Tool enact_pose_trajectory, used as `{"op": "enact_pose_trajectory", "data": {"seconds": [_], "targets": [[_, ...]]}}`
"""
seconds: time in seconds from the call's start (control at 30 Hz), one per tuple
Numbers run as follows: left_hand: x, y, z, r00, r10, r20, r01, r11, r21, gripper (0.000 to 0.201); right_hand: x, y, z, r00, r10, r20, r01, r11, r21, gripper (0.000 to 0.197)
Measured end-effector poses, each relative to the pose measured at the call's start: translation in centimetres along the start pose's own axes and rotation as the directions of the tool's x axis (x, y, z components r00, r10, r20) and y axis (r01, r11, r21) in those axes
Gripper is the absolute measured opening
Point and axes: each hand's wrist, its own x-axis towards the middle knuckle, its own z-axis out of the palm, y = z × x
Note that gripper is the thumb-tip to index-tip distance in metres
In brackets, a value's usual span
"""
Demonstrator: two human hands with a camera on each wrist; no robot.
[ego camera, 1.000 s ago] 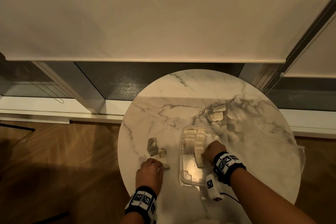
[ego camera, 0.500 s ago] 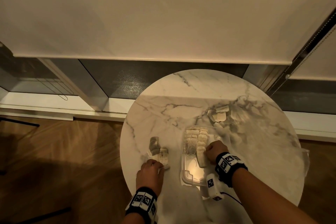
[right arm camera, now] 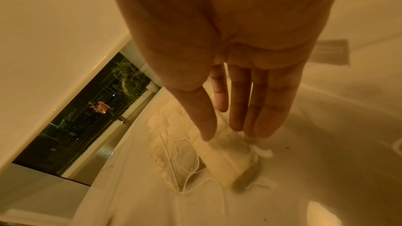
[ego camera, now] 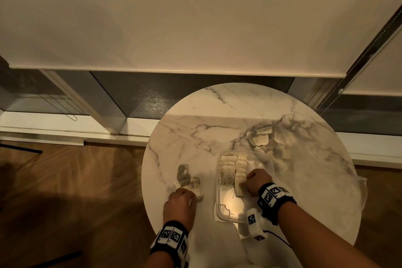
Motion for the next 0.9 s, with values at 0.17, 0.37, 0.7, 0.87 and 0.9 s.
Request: {"op": "enact_pose_trajectory", "data": {"seconds": [0.17,0.37,0.7,0.87,0.9], "targets": [[0.1,0.0,-0.1,1.000,0.011,0.007,-0.011,1.000,-0.002,0.023,-0.1,0.0,0.3,1.000,-0.001,-0.026,0.000,0.999,-0.054,0.030],[0.4,0.0,-0.6,1.000,0.025,-0.012,-0.025,0.999,-0.030,0.022,0.5,0.7,0.4,0.998,0.019,-0.053,-0.021,0.999,-0.030,0.022],[0.9,0.1,-1.5,0.999,0.031,-0.022,-0.032,0.999,-0.032,0.022,0.1,-0.7,0.3,0.993,-0.014,-0.114,0.025,0.995,0.097,0.015],[1.0,-0.1,-1.8,0.999,0.036,-0.036,-0.038,0.998,-0.046,0.021,0.4,-1.0,0.2,0.990,-0.049,-0.135,0.059,0.995,0.076,0.012],[1.0,-0.1,-1.9,0.998,0.036,-0.042,-0.038,0.998,-0.047,0.021,0.5,-1.0,0.2,0.988,-0.058,-0.141,0.067,0.996,0.065,0.010]]}}
